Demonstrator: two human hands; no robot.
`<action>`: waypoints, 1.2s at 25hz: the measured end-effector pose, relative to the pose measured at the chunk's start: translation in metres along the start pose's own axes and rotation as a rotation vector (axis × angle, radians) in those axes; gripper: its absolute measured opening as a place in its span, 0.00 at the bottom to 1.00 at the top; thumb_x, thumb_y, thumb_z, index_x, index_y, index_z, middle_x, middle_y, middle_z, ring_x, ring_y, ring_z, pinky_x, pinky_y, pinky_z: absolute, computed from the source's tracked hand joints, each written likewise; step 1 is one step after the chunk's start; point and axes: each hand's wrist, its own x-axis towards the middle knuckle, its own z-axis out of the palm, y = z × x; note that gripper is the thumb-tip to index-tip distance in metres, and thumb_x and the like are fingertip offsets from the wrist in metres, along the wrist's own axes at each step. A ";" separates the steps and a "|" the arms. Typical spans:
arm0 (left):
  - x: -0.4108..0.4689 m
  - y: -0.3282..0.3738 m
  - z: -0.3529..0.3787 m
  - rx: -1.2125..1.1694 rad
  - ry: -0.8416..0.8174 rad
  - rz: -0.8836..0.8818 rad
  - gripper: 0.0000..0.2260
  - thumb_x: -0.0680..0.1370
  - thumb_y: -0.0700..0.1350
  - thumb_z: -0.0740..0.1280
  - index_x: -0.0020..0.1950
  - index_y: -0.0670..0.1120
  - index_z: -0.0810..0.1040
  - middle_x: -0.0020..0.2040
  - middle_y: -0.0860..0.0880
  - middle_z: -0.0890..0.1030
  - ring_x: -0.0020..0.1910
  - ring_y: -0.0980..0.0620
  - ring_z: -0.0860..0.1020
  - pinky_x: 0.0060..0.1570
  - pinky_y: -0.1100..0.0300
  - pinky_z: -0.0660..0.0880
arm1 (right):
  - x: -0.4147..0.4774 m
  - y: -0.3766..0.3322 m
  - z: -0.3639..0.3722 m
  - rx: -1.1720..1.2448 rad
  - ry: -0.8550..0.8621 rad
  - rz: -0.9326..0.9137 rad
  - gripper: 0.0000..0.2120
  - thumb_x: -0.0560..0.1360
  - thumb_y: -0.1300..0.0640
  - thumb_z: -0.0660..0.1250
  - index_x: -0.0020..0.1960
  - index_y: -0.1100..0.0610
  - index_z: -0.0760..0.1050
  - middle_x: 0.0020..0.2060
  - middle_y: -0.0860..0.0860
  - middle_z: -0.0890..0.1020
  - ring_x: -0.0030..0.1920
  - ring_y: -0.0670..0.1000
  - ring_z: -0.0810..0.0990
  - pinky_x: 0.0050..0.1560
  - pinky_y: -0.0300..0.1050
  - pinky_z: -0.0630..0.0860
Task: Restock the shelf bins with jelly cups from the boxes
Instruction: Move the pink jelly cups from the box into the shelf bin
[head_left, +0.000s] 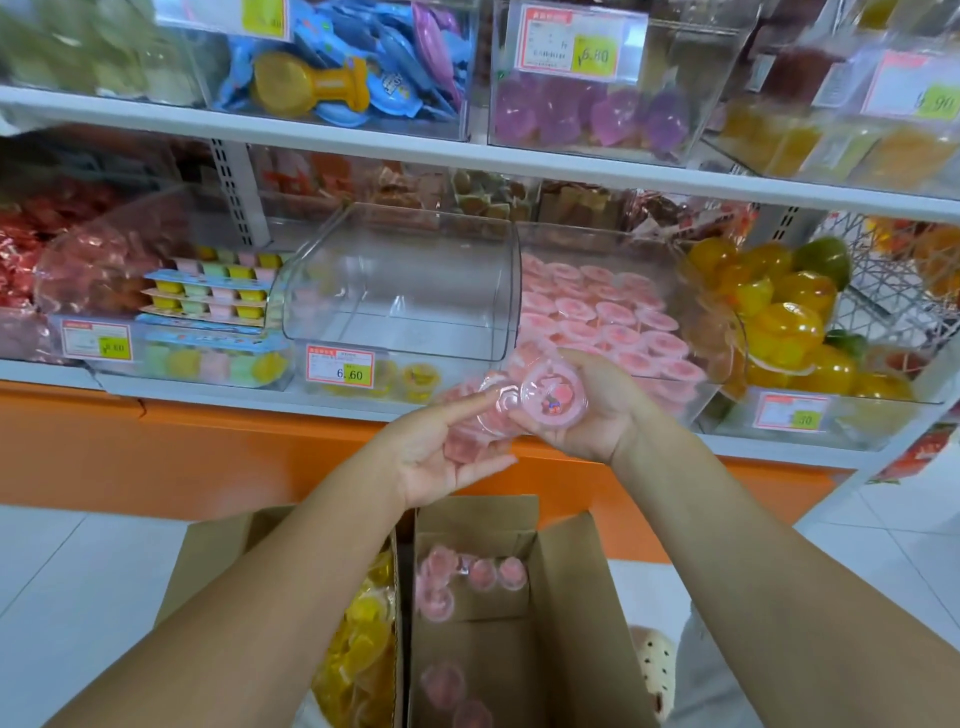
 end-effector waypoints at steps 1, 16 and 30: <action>0.002 0.000 0.001 -0.005 -0.008 0.010 0.35 0.62 0.43 0.78 0.69 0.47 0.75 0.52 0.41 0.84 0.43 0.45 0.85 0.38 0.49 0.83 | -0.001 -0.002 0.001 0.005 -0.008 -0.002 0.12 0.79 0.59 0.59 0.47 0.58 0.82 0.46 0.63 0.82 0.44 0.60 0.80 0.39 0.52 0.81; -0.007 0.017 -0.007 -0.118 0.126 0.126 0.30 0.61 0.44 0.78 0.62 0.48 0.77 0.56 0.41 0.82 0.43 0.46 0.83 0.35 0.52 0.83 | 0.017 -0.053 0.001 -0.352 0.440 -0.375 0.02 0.76 0.61 0.67 0.45 0.57 0.77 0.42 0.57 0.79 0.41 0.55 0.78 0.45 0.57 0.79; -0.005 0.017 -0.010 -0.108 0.183 0.101 0.27 0.62 0.44 0.77 0.60 0.48 0.77 0.52 0.40 0.83 0.37 0.46 0.85 0.34 0.53 0.82 | 0.028 -0.069 -0.006 -0.564 0.480 -0.278 0.17 0.77 0.49 0.67 0.59 0.59 0.72 0.60 0.59 0.76 0.52 0.61 0.79 0.37 0.59 0.81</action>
